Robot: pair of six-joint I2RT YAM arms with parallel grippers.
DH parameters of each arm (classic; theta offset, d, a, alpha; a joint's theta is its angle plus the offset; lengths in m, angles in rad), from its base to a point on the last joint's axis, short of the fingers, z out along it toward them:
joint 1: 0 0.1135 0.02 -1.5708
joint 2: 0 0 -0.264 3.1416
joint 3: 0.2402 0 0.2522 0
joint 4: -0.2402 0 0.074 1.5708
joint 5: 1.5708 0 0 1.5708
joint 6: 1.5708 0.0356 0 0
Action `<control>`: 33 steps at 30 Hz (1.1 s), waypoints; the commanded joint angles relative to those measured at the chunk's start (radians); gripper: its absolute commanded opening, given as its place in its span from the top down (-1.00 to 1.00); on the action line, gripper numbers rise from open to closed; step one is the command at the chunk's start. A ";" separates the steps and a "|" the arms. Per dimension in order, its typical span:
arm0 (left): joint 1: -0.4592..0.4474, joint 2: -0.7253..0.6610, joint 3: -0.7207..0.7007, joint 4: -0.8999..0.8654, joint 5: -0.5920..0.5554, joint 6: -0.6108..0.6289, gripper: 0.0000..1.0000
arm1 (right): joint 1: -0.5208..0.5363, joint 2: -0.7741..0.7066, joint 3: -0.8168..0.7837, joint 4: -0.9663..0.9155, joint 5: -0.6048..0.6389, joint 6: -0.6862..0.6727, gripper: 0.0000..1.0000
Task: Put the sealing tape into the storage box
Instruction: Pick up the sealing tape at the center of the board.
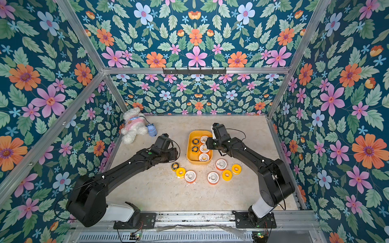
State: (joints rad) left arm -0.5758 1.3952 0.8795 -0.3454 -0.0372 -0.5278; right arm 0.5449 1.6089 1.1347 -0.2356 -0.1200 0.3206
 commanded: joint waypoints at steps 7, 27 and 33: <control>-0.001 0.046 -0.066 -0.019 0.121 0.011 -0.53 | 0.007 -0.025 -0.058 -0.004 0.038 0.002 0.12; -0.016 0.198 -0.024 -0.038 0.102 0.048 -0.44 | 0.006 -0.011 -0.071 0.001 0.042 0.015 0.10; -0.024 0.162 -0.013 -0.041 0.071 0.043 -0.46 | 0.006 -0.006 -0.069 -0.001 0.043 0.013 0.10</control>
State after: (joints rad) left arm -0.5983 1.5738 0.8608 -0.3676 0.0677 -0.4911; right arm 0.5507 1.5990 1.0630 -0.2386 -0.0849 0.3252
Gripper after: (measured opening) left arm 0.723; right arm 0.451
